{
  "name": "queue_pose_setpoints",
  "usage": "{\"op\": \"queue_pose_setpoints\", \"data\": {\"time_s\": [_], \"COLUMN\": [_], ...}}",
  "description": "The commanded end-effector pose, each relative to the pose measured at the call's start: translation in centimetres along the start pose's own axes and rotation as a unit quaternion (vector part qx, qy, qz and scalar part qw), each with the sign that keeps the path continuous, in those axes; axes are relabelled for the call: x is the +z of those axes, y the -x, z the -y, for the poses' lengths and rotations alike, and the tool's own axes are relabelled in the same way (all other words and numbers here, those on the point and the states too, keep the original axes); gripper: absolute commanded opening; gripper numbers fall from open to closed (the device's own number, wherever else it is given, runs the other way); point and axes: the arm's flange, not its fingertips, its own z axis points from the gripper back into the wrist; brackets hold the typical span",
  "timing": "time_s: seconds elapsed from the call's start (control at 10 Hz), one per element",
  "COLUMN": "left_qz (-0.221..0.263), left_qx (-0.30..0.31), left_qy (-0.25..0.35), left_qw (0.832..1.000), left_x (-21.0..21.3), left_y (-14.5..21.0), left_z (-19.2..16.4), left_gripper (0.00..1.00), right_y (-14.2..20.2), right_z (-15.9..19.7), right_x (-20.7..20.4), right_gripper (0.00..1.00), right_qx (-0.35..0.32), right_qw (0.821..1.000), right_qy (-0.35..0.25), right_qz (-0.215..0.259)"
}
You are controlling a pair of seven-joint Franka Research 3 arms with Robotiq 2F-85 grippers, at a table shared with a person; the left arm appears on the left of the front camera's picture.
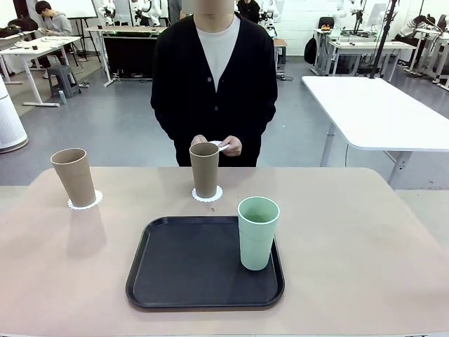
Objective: Place coasters on the table and set cups on them.
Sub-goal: Take one Reusable plastic cup from the Flat Tray and place it on a coaster set by the human.
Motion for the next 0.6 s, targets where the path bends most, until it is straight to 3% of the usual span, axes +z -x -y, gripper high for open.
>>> {"op": "queue_pose_setpoints", "data": {"time_s": [0.0,0.2,0.3,0.5], "left_qz": [0.015,0.020,0.010,0.010], "left_qx": [-0.026,-0.049,-0.011,-0.011], "left_qy": [0.008,-0.010,0.001,0.001], "left_qw": [1.000,0.999,1.000,1.000], "left_x": [2.6,2.5,0.7,0.7], "left_y": [0.4,1.6,0.6,0.6], "left_z": [0.7,1.9,0.0,0.0], "left_gripper": [1.00,1.00,1.00,1.00], "right_y": [0.0,0.0,0.0,0.0], "right_z": [0.0,0.0,0.0,0.0], "right_x": [0.1,0.1,0.1,0.1], "right_gripper": [1.00,1.00,1.00,1.00], "right_qx": [0.003,0.003,0.003,0.003], "right_qw": [1.000,1.000,1.000,1.000], "right_qy": [-0.004,-0.004,-0.004,-0.004], "right_qz": [0.000,0.000,0.000,0.000]}}
